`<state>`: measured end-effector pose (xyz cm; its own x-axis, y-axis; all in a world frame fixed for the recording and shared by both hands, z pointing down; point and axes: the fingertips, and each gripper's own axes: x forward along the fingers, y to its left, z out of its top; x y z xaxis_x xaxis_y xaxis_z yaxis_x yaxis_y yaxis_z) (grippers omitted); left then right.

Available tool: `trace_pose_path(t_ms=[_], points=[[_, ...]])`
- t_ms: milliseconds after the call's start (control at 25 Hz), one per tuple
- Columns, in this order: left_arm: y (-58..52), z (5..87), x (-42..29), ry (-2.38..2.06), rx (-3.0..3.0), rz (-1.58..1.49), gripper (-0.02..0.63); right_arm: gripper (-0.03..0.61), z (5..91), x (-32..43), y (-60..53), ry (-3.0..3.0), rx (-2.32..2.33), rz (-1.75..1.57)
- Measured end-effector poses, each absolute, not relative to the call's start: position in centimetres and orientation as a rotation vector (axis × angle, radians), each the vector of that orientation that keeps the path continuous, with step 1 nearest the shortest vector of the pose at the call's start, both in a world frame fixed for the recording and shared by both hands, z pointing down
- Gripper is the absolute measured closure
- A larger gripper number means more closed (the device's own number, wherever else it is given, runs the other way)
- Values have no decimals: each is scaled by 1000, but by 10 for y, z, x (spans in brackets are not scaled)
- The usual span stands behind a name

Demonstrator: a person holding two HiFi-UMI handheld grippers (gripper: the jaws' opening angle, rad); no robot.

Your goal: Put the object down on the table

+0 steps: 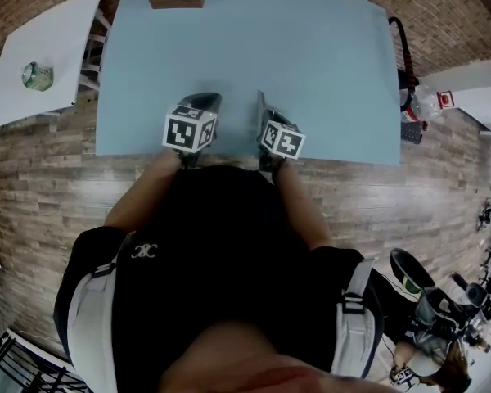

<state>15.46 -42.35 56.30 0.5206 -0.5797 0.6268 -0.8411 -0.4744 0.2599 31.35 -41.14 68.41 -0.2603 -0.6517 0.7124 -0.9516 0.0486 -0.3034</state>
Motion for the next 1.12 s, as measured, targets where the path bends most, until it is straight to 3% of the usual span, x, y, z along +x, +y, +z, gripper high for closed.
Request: trace_pose_path(t_ms=[320,720,1120], points=[[-426,568,160,-1133,2210,624,614,515,685,319,-412,-1904,1600,1012],[-427,577,161,-1084,2217,637,614,383,701,339,-404,-1764,1638,968],[-432,571,166,-1054,2243,658,614,368,658,357,-422,-1817,1879,821]])
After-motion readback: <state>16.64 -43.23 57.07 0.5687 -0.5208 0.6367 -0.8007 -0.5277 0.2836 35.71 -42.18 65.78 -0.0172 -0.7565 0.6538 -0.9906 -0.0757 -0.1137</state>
